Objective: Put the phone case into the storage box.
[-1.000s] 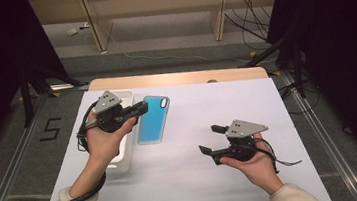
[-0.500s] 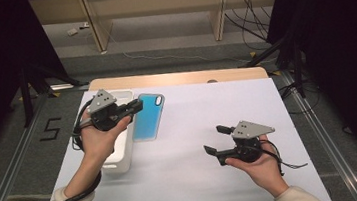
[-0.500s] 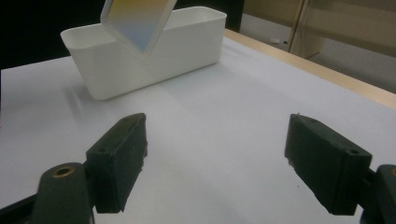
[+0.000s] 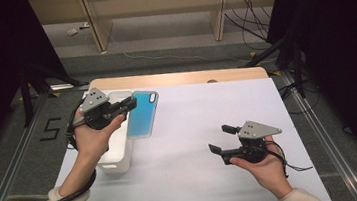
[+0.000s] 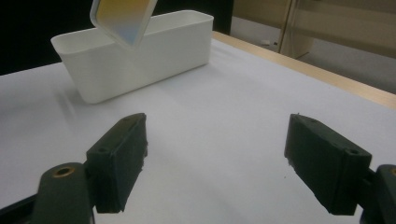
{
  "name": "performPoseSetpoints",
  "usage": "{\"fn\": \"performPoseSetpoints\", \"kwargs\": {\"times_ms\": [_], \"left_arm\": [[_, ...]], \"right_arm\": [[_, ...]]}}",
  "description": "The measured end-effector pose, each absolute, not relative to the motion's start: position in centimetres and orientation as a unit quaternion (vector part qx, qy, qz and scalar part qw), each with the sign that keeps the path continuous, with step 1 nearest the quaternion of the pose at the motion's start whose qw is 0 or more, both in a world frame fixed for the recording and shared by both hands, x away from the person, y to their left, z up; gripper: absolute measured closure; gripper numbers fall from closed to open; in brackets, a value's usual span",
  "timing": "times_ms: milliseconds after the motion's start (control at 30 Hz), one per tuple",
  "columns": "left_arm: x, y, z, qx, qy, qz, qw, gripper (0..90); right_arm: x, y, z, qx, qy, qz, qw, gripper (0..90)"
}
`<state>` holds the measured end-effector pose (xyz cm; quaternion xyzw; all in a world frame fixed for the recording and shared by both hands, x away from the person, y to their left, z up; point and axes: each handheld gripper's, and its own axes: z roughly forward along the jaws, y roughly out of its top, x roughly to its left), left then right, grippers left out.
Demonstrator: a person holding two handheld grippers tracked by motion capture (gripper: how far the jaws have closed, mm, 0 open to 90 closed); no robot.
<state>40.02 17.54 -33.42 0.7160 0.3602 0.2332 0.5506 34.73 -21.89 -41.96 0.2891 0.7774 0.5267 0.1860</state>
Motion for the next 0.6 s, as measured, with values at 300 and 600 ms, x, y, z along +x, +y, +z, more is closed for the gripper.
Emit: {"fn": "performPoseSetpoints", "kwargs": {"times_ms": [300, 600], "left_arm": [[40.4, 18.6, -32.9, 0.715, 0.358, 0.246, 0.548, 82.5], [41.1, 19.7, -32.7, 0.71, 0.363, 0.252, 0.548, 82.5]], "right_arm": [[34.5, -22.3, -42.0, 0.292, 0.775, 0.527, 0.191, 22.4], [34.5, -22.5, -42.1, 0.296, 0.768, 0.532, 0.199, 22.2]]}}
